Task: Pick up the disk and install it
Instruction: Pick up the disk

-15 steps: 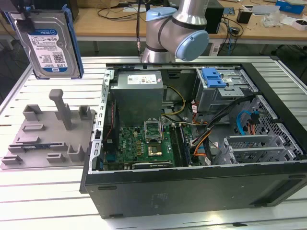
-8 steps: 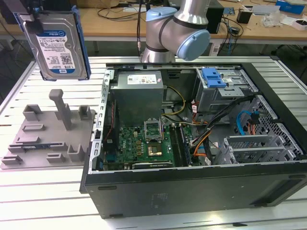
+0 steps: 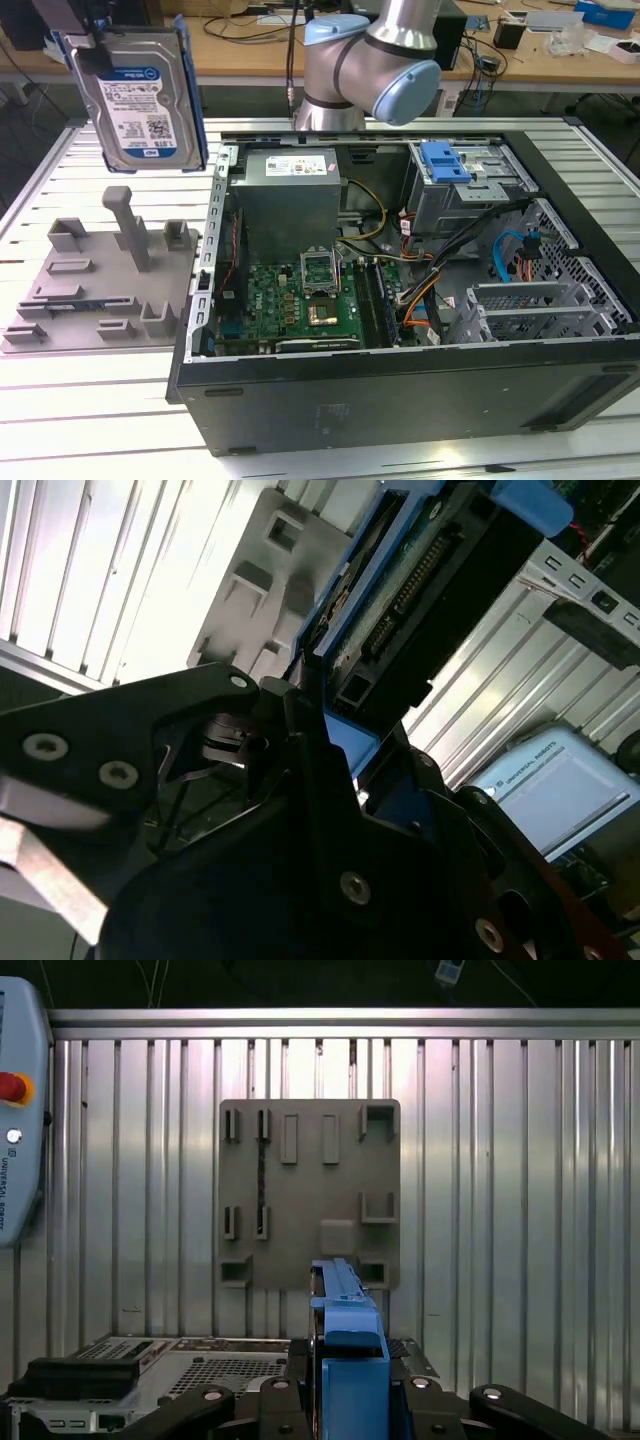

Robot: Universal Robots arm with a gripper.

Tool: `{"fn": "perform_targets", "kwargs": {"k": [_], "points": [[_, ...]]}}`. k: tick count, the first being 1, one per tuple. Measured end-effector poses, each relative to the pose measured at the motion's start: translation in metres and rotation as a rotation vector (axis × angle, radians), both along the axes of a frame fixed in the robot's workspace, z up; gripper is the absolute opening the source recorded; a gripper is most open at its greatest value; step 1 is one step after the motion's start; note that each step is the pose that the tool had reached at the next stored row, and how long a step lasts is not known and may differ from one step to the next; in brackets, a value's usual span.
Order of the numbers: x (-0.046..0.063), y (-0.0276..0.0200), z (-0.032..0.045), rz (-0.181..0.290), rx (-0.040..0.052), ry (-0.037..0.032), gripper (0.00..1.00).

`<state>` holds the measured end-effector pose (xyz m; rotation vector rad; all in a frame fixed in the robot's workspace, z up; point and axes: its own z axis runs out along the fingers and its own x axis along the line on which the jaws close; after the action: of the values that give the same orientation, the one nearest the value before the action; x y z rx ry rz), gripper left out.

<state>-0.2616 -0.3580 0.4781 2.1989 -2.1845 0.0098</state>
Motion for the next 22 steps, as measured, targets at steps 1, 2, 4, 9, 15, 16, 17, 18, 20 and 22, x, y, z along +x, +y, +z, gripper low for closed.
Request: {"fn": "perform_targets", "kwargs": {"k": [1, 2, 4, 9, 15, 16, 17, 18, 20, 22], "points": [[0.004, -0.0014, 0.0001, 0.0, 0.0, 0.0001, 0.37], [0.006, -0.0025, 0.0001, 0.0, 0.0, 0.0, 0.37], [0.012, -0.005, 0.0002, 0.0, 0.0, 0.0, 0.37], [0.036, -0.0152, 0.0004, 0.0, 0.0, 0.0, 0.37], [0.057, -0.0239, 0.001, 0.0, 0.0, 0.0, 0.37], [0.06, -0.0252, 0.0011, 0.0, 0.0, 0.0, 0.37], [0.065, -0.0275, 0.0013, 0.0, 0.0001, 0.0, 0.37], [0.068, -0.0288, 0.0013, 0.0, 0.0001, -0.0001, 0.37], [0.075, -0.0316, 0.0016, 0.0, 0.0001, 0.0, 0.37], [0.081, -0.0342, 0.0017, 0.0, 0.0002, -0.0002, 0.37]]}}
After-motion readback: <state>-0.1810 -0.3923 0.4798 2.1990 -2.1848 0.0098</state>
